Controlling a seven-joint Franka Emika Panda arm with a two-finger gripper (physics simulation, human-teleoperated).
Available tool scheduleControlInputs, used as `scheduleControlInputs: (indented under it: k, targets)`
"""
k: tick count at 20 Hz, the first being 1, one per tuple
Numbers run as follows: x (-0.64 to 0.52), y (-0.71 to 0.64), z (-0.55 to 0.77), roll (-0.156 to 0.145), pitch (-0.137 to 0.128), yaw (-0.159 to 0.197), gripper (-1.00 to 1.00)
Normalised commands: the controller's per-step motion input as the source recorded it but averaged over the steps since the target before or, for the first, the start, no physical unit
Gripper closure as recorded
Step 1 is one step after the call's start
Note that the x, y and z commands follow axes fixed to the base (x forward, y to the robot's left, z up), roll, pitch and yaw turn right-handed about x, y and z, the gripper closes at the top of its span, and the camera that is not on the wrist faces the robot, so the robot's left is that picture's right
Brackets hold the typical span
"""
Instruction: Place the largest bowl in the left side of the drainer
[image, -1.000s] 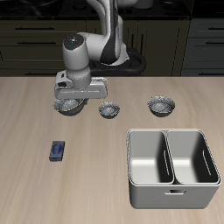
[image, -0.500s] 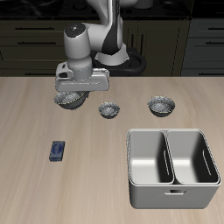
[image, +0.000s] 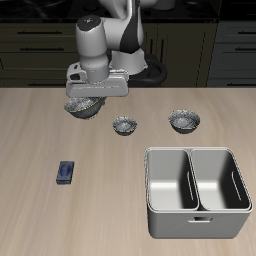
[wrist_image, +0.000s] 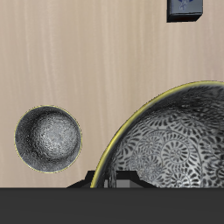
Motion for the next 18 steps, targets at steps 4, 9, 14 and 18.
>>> scheduleControlInputs:
  k: [4, 9, 14, 18]
  targets:
    - [0.01, 0.13, 0.13, 0.011, -0.008, -0.004, 1.0]
    - [0.13, 0.29, 0.24, 0.01, -0.021, 0.017, 1.0]
    - [0.1, 0.32, 0.25, 0.029, -0.025, -0.014, 1.0]
    - [0.08, 0.36, 0.27, 0.04, -0.024, -0.014, 1.0]
